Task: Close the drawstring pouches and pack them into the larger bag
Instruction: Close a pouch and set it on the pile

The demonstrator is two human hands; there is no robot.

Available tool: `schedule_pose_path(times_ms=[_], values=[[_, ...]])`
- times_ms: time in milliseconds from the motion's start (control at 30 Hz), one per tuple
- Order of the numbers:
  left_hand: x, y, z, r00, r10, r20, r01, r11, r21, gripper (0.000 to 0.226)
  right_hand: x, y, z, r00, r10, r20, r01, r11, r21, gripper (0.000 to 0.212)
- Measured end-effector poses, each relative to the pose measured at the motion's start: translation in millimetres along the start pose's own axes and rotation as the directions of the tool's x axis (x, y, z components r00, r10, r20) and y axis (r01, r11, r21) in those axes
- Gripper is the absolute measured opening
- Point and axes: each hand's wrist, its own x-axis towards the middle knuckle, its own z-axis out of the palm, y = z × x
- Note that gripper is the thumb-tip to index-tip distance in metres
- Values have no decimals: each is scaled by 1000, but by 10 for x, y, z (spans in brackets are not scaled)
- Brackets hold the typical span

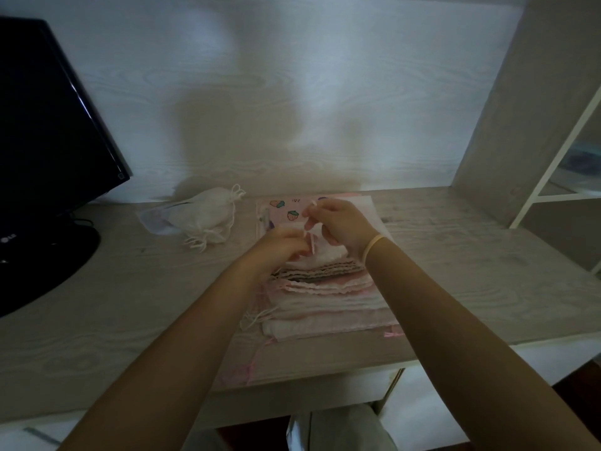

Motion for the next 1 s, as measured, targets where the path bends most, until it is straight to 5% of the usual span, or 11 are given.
schedule_pose_path(times_ms=[367,467,633,767,900,1000], values=[[10,-67,65,993,23,-118,4,974,228,20,22,96,53,991,-4,-133,8,1000,30,25],[31,-78,-10,974,4,-228,42,980,195,21,10,152,-3,987,-31,-159,-14,961,-275,39],[65,-10,-59,957,25,-289,25,986,167,12,-91,312,22,991,124,57,-48,711,-702,31],[65,37,17,975,49,-217,-22,992,123,11,-33,446,145,994,102,49,-22,605,-796,23],[28,44,90,988,5,-155,-24,993,-117,11,14,448,213,994,73,79,24,566,-824,16],[-2,42,122,984,-2,-177,-2,1000,-22,17,-20,463,177,997,72,22,-26,610,-792,20]])
